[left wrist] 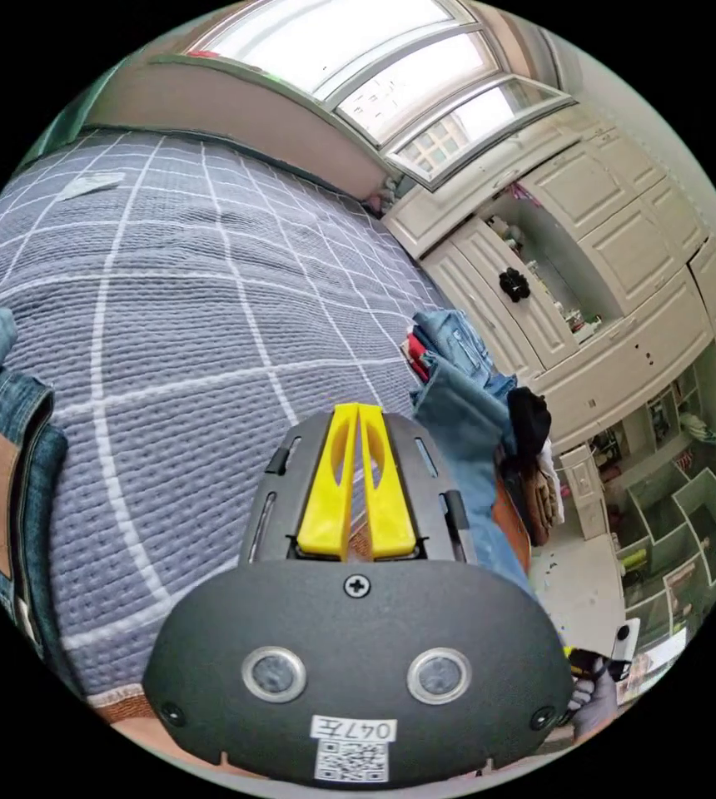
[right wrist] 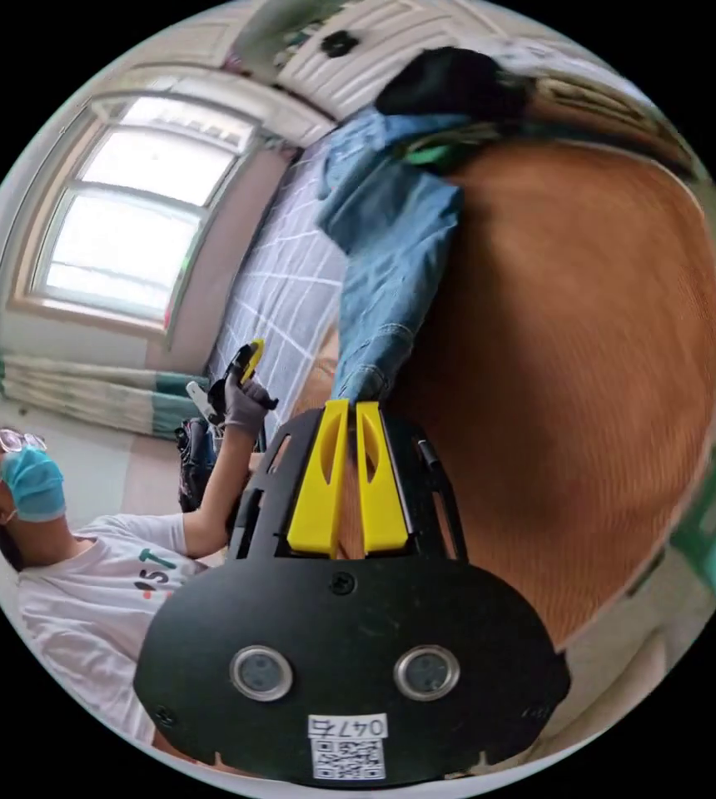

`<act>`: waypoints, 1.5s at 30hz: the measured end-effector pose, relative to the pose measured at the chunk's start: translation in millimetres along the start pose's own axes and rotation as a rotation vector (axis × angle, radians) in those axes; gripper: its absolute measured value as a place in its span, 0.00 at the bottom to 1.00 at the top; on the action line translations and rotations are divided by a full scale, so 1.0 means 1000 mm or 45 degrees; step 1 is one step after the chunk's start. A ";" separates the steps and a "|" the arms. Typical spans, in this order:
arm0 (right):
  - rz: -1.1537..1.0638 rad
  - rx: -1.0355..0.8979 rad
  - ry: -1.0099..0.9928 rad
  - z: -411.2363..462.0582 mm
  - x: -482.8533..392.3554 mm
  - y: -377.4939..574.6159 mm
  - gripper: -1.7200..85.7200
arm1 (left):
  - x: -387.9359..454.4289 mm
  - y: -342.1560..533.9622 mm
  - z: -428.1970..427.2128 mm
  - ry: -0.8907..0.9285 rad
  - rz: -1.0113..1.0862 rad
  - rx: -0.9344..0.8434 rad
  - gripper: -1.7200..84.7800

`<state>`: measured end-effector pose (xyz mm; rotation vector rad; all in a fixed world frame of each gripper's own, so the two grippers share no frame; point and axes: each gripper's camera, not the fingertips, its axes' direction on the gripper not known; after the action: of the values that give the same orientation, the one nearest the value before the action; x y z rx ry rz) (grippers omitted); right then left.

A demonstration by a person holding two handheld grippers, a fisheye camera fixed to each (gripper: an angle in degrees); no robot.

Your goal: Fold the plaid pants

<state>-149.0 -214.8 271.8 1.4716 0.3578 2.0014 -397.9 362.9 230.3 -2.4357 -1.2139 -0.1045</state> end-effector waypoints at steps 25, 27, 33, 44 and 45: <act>-0.409 0.204 0.586 -0.002 -0.282 0.263 0.02 | 0.301 0.156 0.065 0.173 0.893 -0.978 0.01; -0.420 0.157 0.669 0.030 -0.315 0.251 0.01 | 0.323 0.195 0.056 0.228 0.969 -0.999 0.01; -0.577 0.002 1.109 0.104 -0.388 0.258 0.01 | 0.336 0.243 0.079 0.340 0.958 -1.133 0.01; -0.580 -0.071 1.090 0.099 -0.474 0.246 0.01 | 0.378 0.279 0.137 0.039 0.933 -1.398 0.01; -0.567 -0.082 1.066 0.096 -0.479 0.243 0.01 | 0.384 0.281 0.137 0.029 0.945 -1.396 0.01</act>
<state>-48.3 -713.1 74.7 0.3824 0.8638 2.1139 42.4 553.8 107.5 -3.6038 -0.0799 -0.7214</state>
